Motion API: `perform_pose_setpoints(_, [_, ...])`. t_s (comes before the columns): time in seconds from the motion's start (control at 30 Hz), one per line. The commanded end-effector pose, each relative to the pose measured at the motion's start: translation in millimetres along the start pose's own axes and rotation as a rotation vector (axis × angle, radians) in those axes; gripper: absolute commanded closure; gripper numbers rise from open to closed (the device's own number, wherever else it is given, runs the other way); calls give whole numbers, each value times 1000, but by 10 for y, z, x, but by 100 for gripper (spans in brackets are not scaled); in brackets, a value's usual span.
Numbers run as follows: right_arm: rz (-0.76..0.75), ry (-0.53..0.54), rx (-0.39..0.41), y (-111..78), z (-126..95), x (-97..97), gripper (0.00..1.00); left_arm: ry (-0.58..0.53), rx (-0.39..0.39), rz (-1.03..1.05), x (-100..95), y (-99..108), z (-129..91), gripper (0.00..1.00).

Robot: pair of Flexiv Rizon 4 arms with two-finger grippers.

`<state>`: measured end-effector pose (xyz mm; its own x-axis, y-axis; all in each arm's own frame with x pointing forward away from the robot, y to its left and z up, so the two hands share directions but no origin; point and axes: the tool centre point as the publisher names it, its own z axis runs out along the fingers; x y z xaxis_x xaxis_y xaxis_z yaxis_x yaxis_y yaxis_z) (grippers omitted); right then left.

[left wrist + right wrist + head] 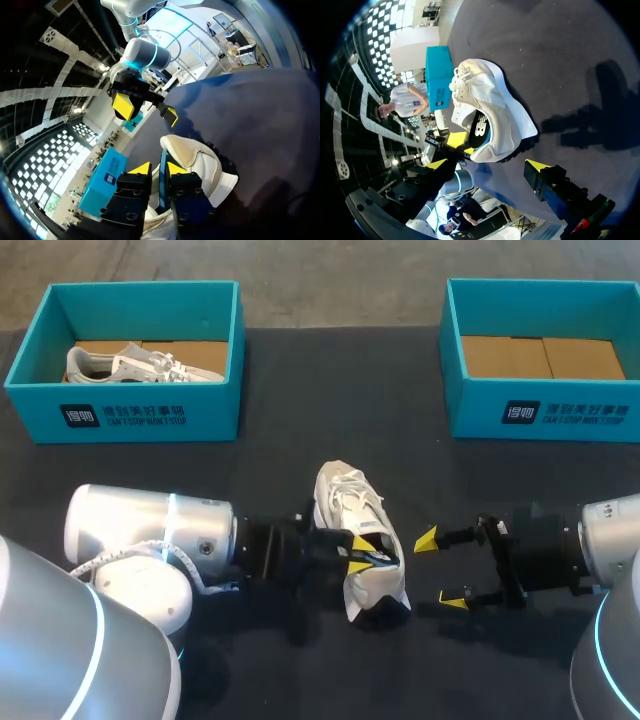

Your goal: Take the shoe out of the shoebox, open the shoe tongue, remove and reinsert the insole, then place the shoe into the shoebox

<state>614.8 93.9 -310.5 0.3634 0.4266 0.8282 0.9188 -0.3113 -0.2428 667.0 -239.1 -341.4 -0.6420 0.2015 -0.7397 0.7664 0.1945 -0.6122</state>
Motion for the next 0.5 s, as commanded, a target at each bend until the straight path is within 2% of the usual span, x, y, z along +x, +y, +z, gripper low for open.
perform_pose_setpoints(0.03, [0,1,-3,-10,0,1,0,12,4,3,3,-24,-2,96])
perform_pose_setpoints(0.07, [0,1,-3,-10,0,1,0,15,3,4,4,-24,3,100])
perform_pose_setpoints(0.5, [0,1,-3,-10,0,1,0,32,-55,-8,11,177,-4,100])
